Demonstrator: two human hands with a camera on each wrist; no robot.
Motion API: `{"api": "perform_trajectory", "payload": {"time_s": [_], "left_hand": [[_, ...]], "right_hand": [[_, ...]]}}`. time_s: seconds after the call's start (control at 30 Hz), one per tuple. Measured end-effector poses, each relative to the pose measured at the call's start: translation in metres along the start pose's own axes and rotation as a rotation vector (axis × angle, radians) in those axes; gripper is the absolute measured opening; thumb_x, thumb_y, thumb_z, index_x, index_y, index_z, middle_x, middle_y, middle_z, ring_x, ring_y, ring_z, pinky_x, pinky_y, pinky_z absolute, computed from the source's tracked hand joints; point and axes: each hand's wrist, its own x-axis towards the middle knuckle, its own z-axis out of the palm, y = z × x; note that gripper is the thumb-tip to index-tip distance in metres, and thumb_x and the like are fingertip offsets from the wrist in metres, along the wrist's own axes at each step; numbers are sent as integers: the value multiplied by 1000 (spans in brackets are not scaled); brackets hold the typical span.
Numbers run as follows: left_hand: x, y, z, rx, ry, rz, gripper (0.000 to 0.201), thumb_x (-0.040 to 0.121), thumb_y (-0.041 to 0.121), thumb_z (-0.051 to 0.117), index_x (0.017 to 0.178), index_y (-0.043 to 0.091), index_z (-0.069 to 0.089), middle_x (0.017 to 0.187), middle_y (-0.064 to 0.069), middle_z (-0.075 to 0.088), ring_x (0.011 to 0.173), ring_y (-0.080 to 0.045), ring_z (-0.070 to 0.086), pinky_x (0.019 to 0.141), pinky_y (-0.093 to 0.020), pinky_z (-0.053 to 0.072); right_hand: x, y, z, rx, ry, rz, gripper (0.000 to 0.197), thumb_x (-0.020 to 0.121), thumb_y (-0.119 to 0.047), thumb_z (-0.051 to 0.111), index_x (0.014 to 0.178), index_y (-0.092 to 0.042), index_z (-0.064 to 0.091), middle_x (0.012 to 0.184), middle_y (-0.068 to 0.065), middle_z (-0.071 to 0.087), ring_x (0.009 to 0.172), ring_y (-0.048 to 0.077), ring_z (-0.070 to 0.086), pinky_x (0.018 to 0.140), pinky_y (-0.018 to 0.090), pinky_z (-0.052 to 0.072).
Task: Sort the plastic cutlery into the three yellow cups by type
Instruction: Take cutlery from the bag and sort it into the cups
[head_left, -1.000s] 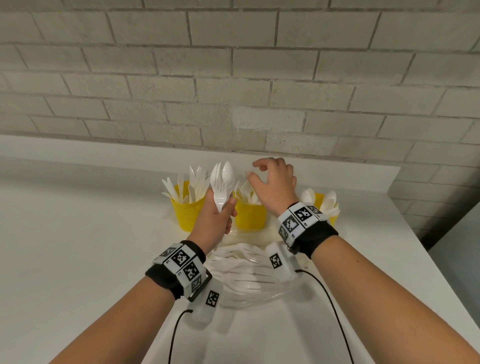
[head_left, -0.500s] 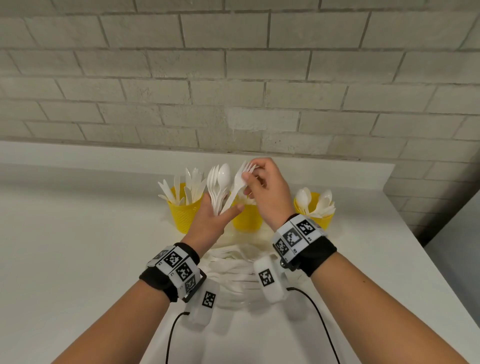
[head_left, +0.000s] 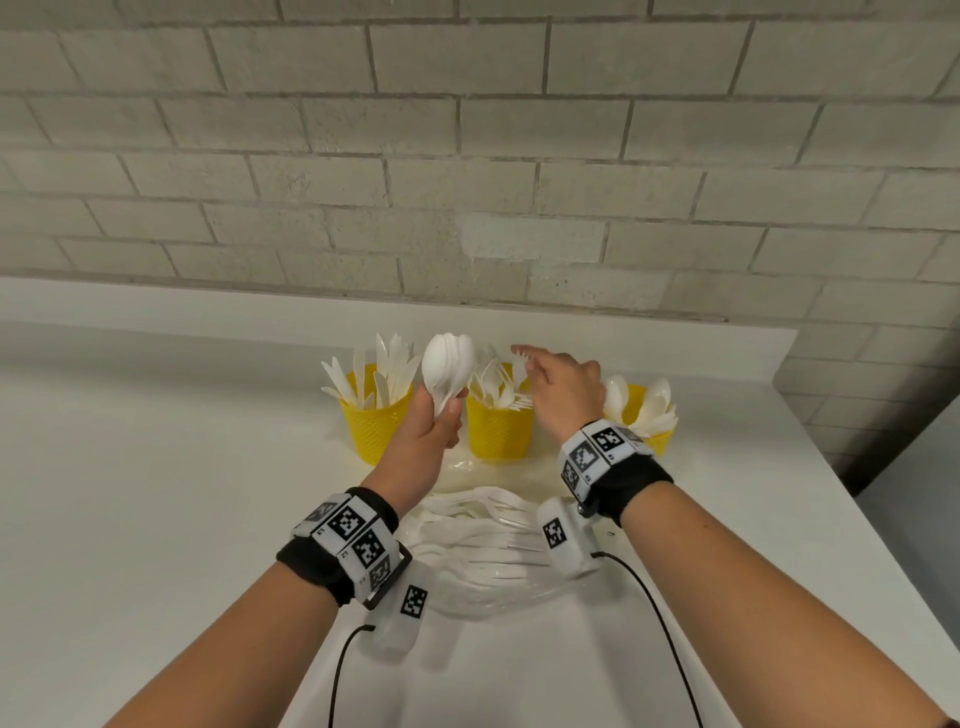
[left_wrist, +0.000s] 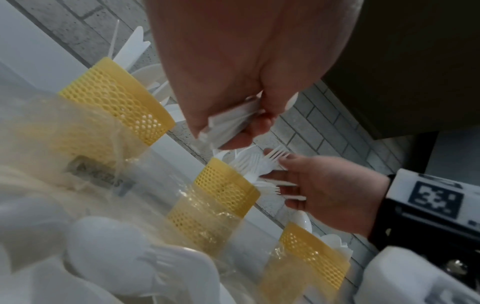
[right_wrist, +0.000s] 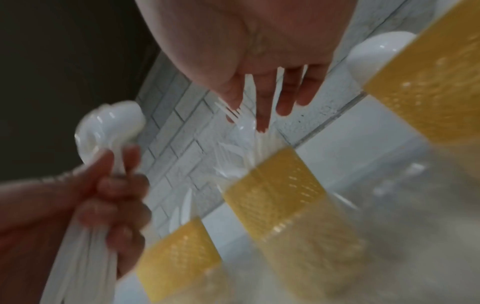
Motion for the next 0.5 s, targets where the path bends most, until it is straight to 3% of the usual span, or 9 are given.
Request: {"api": "perform_trajectory", "payload": {"time_s": [0.07, 0.13, 0.2, 0.27, 0.33, 0.4, 0.43, 0.5], "left_hand": [[-1, -2, -1, 25, -2, 36, 38, 100, 11, 40, 137, 17, 34, 92, 9, 47, 77, 3, 48, 74, -10, 44], [-1, 0, -1, 17, -1, 53, 36, 99, 7, 41, 131, 23, 38, 98, 9, 48, 89, -2, 48, 83, -9, 40], [-1, -2, -1, 13, 10, 64, 39, 98, 5, 42, 121, 37, 40, 107, 8, 51, 100, -5, 49, 91, -12, 38], [-1, -3, 1, 20, 22, 70, 41, 98, 5, 42, 118, 40, 40, 118, 1, 53, 110, -9, 50, 96, -15, 37], [0, -2, 5, 27, 28, 87, 40, 98, 3, 43, 118, 38, 42, 120, -5, 55, 113, -11, 51, 96, -21, 37], [-1, 3, 11, 5, 6, 105, 39, 98, 0, 42, 114, 35, 44, 108, 2, 59, 103, 2, 55, 91, -17, 40], [-2, 7, 15, 12, -17, 134, 37, 97, -1, 41, 116, 31, 46, 105, 5, 58, 97, 6, 55, 89, -15, 43], [-2, 11, 25, 44, -85, 195, 31, 95, -1, 41, 124, 9, 47, 102, 3, 58, 93, 6, 57, 88, -18, 48]], "right_hand": [[-3, 4, 3, -176, -72, 33, 39, 98, -29, 32, 126, -47, 53, 136, -1, 45, 120, 28, 34, 95, 36, 27], [-5, 1, 2, -186, -91, 37, 42, 97, -28, 31, 131, -44, 49, 142, -4, 38, 124, 25, 29, 97, 36, 23], [-9, -5, -4, -101, -43, -18, 43, 97, -24, 32, 133, -38, 49, 141, -4, 40, 123, 23, 30, 99, 34, 22], [-18, -13, -11, 89, 19, -140, 41, 97, -26, 30, 130, -32, 54, 131, -3, 51, 116, 20, 35, 102, 33, 26], [-32, -23, -18, 351, -12, -252, 47, 96, -42, 24, 126, -29, 57, 115, -3, 60, 106, 11, 44, 101, 31, 34], [-48, -31, -22, 601, -114, -278, 55, 89, -57, 26, 122, -26, 58, 105, -5, 60, 90, -4, 51, 88, 18, 41], [-53, -32, -22, 663, -153, -282, 53, 87, -58, 37, 120, -23, 58, 106, -3, 58, 85, -7, 51, 81, 14, 42], [-59, -32, -21, 595, -157, -286, 42, 82, -42, 65, 114, -16, 58, 107, 1, 51, 78, -10, 51, 70, 8, 41]]}}
